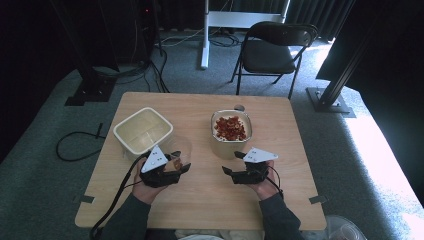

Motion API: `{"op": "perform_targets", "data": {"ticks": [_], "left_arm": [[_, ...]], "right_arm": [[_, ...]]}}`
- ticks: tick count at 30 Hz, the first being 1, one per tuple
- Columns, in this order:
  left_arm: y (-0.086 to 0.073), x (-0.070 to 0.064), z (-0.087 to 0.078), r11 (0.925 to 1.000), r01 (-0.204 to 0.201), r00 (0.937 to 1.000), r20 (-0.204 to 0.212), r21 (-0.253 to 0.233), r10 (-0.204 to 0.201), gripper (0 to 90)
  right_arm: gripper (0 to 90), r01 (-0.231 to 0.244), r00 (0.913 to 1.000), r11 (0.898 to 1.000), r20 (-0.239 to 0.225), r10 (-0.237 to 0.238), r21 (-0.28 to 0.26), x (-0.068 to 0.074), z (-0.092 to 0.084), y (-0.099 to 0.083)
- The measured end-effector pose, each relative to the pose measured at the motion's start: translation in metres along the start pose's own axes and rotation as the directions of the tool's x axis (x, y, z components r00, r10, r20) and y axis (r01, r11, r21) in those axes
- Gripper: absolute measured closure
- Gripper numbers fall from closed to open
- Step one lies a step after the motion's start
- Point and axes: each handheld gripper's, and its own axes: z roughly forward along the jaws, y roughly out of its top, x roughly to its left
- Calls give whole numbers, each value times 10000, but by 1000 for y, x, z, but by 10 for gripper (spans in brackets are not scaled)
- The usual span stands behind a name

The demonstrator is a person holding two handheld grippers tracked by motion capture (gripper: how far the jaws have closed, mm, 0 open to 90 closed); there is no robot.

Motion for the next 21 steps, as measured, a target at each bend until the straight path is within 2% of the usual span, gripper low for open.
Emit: {"op": "perform_targets", "data": {"ticks": [9, 18, 21], "left_arm": [[8, 6, -16, 9997, 25, 9999, -154, -242, -28, 436], [16, 15, -40, 9996, -158, 9990, -427, -236, 148, 435], [18, 21, -47, 9994, -289, 9974, -666, -214, 274, 434]], "right_arm": [[254, -332, 9979, 9986, 573, 308, 422, -8, 3, -18], [256, -535, 9968, 9972, 629, 501, 525, -10, 6, -25], [256, -623, 9962, 9966, 649, 587, 539, -11, 6, -26]]}}
